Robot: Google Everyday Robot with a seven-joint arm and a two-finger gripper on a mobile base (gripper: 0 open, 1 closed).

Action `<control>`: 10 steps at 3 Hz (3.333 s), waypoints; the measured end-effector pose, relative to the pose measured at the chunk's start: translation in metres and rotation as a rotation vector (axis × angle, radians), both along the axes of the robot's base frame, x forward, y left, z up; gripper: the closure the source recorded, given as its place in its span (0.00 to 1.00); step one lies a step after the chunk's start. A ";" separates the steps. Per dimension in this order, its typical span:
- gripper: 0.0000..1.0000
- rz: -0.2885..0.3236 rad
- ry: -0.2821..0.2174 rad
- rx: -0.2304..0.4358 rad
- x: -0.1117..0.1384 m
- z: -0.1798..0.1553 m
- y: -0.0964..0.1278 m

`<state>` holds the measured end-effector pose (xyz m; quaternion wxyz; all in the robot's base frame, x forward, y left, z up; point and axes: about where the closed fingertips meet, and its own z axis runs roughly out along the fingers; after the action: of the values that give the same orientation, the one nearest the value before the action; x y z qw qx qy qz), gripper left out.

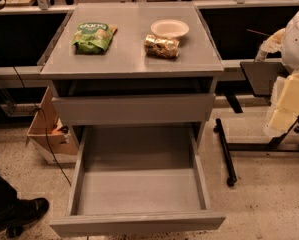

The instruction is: Place green rice chip bag into middle drawer

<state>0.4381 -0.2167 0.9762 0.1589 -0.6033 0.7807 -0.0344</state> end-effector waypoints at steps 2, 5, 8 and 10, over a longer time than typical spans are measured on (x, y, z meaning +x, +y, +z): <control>0.00 0.026 -0.033 0.027 0.023 -0.005 0.022; 0.00 0.082 -0.138 0.206 0.156 -0.046 0.144; 0.00 0.043 -0.153 0.277 0.192 -0.043 0.178; 0.00 -0.017 -0.240 0.468 0.283 -0.044 0.259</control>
Offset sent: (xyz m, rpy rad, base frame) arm 0.0595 0.0542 -0.0185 0.0699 -0.0666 0.0659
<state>0.7213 0.0428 0.9320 0.3853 -0.5351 0.7481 0.0747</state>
